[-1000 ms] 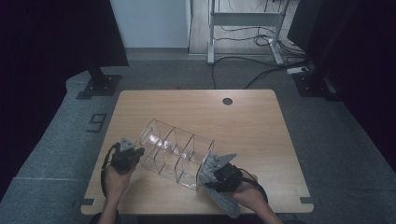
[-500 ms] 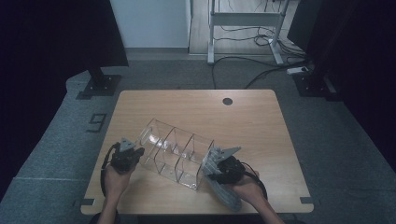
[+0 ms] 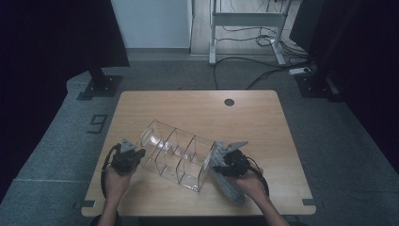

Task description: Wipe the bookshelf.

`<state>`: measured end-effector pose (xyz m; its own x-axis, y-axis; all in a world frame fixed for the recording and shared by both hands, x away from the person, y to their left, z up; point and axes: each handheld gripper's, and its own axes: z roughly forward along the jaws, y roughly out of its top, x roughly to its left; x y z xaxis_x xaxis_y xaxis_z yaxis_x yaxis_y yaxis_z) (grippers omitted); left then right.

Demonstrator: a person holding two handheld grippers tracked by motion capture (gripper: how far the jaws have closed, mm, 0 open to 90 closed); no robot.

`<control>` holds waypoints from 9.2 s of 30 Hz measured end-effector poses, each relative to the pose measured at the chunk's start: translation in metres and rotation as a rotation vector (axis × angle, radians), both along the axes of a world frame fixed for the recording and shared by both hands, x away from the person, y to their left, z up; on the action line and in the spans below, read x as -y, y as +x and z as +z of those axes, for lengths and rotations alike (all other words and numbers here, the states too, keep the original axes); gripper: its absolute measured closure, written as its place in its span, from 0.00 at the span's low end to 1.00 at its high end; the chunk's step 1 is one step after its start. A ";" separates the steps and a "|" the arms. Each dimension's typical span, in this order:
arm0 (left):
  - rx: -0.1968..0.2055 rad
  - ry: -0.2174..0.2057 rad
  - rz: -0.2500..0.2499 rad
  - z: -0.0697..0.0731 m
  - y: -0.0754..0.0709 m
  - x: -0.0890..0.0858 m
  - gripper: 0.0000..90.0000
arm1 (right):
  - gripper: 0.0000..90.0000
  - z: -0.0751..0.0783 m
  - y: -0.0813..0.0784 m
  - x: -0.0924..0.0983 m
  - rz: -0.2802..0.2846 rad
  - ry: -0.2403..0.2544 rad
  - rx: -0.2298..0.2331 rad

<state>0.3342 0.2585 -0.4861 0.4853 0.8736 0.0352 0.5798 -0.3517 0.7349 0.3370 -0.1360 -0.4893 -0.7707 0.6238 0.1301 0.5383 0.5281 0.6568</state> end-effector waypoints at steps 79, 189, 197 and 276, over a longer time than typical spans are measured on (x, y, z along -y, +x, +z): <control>-0.001 0.024 0.054 -0.003 0.000 0.008 0.97 | 0.76 -0.024 -0.033 -0.031 0.167 -0.124 -0.047; -0.010 -0.016 0.011 -0.007 0.002 0.001 0.96 | 0.67 -0.026 0.030 0.132 -0.269 -0.172 -0.039; -0.008 -0.018 -0.013 -0.009 0.001 0.002 0.83 | 0.47 -0.022 0.028 0.134 -0.273 -0.118 -0.024; 0.058 -0.072 -0.096 0.009 -0.004 0.021 0.97 | 0.38 0.022 0.026 0.042 0.038 0.150 0.166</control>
<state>0.3297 0.2370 -0.4772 0.5659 0.8245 0.0045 0.5015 -0.3485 0.7918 0.3626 -0.1782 -0.4672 -0.8118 0.5772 0.0887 0.3981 0.4358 0.8072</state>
